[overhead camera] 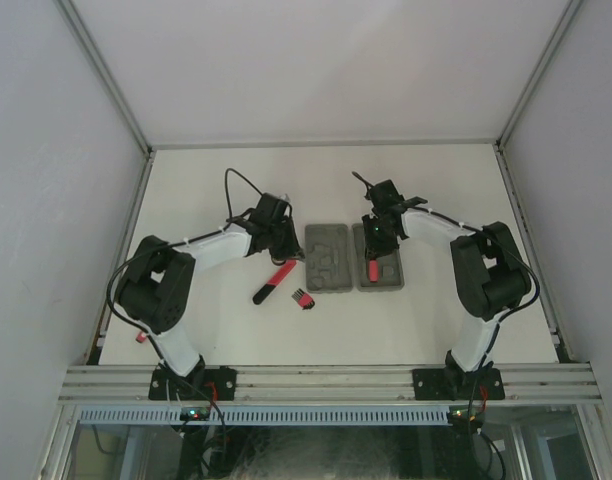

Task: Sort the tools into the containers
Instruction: Place the screwdriver in the storage box.

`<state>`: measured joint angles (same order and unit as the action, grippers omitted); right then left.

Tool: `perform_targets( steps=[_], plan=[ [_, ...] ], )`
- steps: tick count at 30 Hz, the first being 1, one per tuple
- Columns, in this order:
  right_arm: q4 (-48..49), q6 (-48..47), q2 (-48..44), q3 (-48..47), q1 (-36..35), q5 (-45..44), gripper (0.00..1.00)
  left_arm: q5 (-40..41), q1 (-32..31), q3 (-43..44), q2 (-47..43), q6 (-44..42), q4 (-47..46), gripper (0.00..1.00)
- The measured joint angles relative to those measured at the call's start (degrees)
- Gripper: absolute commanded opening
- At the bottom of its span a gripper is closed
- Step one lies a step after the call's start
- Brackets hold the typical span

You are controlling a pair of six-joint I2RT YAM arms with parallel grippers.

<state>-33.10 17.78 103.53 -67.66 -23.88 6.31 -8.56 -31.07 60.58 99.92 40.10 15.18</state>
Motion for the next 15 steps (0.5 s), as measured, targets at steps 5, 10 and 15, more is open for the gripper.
perform_targets(
  steps=[5, 10, 15],
  plan=[
    [-0.09, 0.28, 0.55, -0.15, -0.04, -1.57, 0.32, 0.00, -0.02, -0.72, -0.31, 0.46, -0.70, 0.00],
    [-0.07, 0.87, 0.55, -0.15, -0.02, -2.25, 0.35, -0.04, -0.04, -0.83, -0.31, 0.87, -0.98, 0.00],
    [0.11, 1.49, 0.28, -0.11, 0.20, -2.62, 0.43, -0.02, -0.04, -0.83, -0.31, 0.94, -0.98, 0.00]
  ],
)
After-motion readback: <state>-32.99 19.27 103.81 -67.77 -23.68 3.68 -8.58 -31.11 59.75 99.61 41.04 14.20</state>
